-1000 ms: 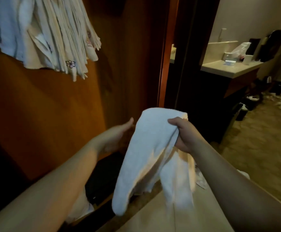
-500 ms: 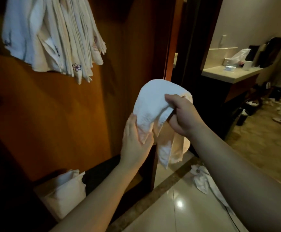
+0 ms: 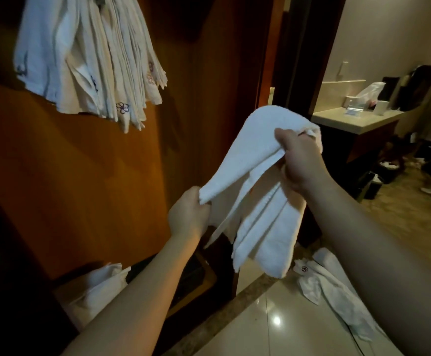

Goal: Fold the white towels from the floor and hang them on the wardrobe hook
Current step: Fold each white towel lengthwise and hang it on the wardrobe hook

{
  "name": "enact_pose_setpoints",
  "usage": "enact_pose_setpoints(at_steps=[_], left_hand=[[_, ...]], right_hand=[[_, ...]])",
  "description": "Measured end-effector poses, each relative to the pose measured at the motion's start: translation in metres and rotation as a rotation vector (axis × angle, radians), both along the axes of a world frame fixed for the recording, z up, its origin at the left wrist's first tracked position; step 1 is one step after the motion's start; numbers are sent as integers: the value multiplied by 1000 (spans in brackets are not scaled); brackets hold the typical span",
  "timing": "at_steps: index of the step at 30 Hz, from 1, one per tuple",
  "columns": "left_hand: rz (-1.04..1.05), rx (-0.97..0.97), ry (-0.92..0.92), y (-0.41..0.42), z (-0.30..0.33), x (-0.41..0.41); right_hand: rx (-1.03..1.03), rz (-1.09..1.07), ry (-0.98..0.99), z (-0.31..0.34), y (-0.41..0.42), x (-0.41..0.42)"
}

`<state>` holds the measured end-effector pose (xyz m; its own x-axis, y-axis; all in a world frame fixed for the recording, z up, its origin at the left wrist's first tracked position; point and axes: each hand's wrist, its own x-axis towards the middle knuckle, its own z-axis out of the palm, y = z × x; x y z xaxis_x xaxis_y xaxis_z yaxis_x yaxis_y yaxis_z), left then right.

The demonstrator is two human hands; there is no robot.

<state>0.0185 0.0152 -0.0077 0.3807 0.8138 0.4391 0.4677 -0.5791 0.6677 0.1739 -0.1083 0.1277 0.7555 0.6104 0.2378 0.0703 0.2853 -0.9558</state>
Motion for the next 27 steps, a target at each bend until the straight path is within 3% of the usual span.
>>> enact_pose_setpoints(at_steps=[8, 11, 13, 14, 16, 17, 18, 20, 22, 27], left_hand=[[33, -5, 88, 23, -33, -24], [-46, 22, 60, 21, -27, -40], [-155, 50, -47, 15, -17, -54], [-188, 31, -190, 11, -10, -64], [-246, -112, -678, -2, 2, -81], [-333, -285, -899, -8, 3, -82], [-422, -487, -994, -14, -3, -77], [-561, -771, -820, -36, -20, -59], [-580, -839, -647, -52, -36, -48], [-481, -885, -825, -36, -38, -49]], right_hand=[[215, -75, 335, -13, -6, 28], [254, -114, 407, -12, -13, 32], [331, -88, 474, -6, -16, 32], [376, -77, 510, -2, -18, 32], [480, -9, 575, 7, -19, 31], [524, 38, 605, 12, -18, 29], [551, 75, 628, 16, -17, 27], [573, 99, 663, 23, -13, 22], [551, 82, 671, 22, -11, 20], [519, 88, 672, 7, -20, 27]])
